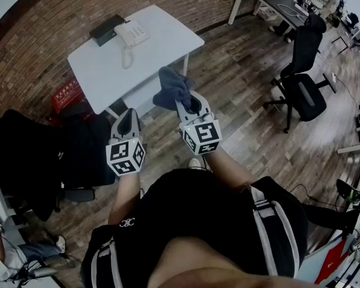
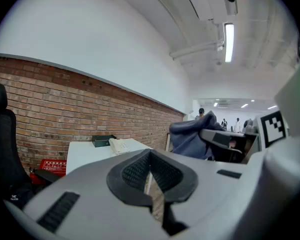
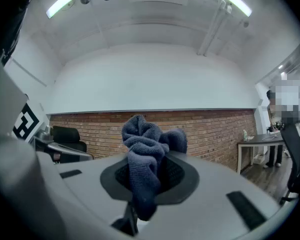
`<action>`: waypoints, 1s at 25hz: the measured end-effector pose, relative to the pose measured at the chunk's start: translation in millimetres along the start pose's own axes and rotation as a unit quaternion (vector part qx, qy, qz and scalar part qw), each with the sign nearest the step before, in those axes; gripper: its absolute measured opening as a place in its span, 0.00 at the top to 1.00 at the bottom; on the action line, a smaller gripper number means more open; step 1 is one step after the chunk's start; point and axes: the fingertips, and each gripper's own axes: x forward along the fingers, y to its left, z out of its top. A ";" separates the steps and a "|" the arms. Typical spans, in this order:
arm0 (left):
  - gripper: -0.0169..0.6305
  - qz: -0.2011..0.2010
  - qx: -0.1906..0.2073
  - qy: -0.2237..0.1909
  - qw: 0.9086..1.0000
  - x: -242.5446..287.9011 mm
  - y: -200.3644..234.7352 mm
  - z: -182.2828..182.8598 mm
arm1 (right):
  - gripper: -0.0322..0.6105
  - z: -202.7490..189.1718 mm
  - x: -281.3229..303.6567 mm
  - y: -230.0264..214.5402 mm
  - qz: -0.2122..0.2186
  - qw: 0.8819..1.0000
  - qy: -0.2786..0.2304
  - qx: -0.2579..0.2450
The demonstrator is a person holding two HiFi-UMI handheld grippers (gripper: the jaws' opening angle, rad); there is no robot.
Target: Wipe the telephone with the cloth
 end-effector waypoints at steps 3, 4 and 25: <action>0.98 0.000 0.003 -0.003 1.000 6.8 -3.3 3.1 | 0.88 0.2 3.2 -4.7 0.003 1.000 0.000 -0.007; 0.98 0.000 0.003 -0.003 1.000 7.8 -4.6 3.7 | 0.88 0.4 3.3 -5.6 0.005 1.000 0.000 -0.008; 0.98 0.012 0.014 -0.001 1.000 25.9 -54.1 5.2 | 0.87 10.5 -10.8 -48.4 0.024 0.999 -0.030 -0.003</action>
